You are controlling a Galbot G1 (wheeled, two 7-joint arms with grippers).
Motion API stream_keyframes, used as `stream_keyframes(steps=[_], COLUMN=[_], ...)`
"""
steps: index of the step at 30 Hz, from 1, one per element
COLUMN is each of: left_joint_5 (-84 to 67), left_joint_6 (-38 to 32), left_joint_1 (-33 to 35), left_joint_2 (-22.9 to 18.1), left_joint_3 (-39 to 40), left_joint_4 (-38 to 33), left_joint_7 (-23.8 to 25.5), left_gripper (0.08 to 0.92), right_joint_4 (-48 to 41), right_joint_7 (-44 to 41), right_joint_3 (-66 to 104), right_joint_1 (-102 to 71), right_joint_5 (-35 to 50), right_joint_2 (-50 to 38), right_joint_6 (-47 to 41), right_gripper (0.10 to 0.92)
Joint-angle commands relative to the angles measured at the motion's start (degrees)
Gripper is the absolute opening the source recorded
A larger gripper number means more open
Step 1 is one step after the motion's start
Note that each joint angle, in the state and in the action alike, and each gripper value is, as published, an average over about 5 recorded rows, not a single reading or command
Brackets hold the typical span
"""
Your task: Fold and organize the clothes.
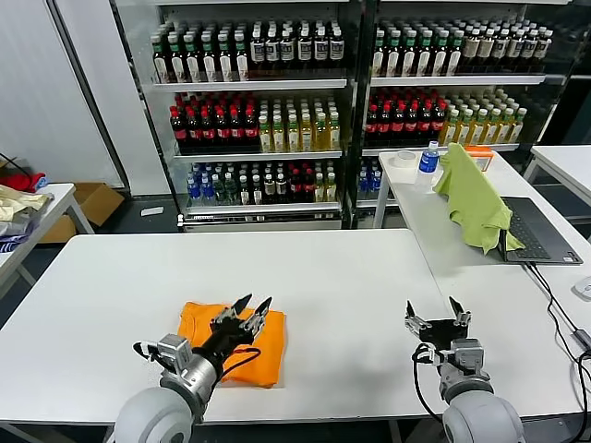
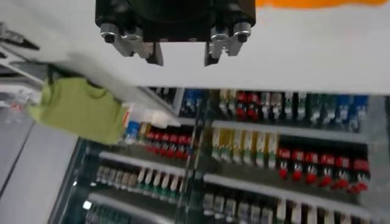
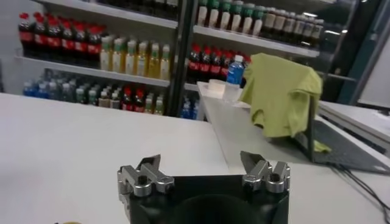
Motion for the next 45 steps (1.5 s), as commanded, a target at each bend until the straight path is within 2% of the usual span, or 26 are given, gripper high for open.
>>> stream_keyframes(steps=[1,7,10,13,18,27,45], left_joint_5=[6.04,10.37,10.19,10.24,10.48,10.27,10.43], left_joint_6=[-4.79,-6.11,-5.95,-5.92,-5.06,-3.46,-3.04], left_joint_1=[-0.76,2.68,3.61,4.31,5.26,6.38,5.9], left_joint_2=[7.52,11.86,12.2,11.89,11.02,10.7,10.34], left_joint_3=[-11.94,-24.01,-27.12,-28.0,-27.54,-27.2,-25.9], left_joint_4=[0.96,5.98,6.69,6.63,5.51,5.6,6.41], left_joint_7=[2.62,3.61,3.54,3.4,3.29,3.35,3.34], left_gripper=[0.544,0.718,0.789,0.818,0.823,0.823,0.823], right_joint_4=[1.02,-1.34,-3.23,-8.47,-17.7,-23.3,-18.02], right_joint_7=[-5.64,-5.12,-3.11,-1.33,0.31,2.43,5.69], right_joint_3=[-11.43,-23.97,-29.03,-31.87,-34.06,-35.27,-35.79], right_joint_1=[5.3,9.64,12.37,17.22,24.9,27.9,22.38], right_joint_5=[14.91,25.14,27.94,27.54,27.38,26.57,31.15], right_joint_2=[-0.48,-1.02,-0.98,-0.3,1.26,2.57,0.68], right_joint_6=[-1.78,-1.98,-2.03,-2.02,-2.01,-2.05,-2.11], right_gripper=[0.823,0.823,0.823,0.823,0.823,0.823,0.823])
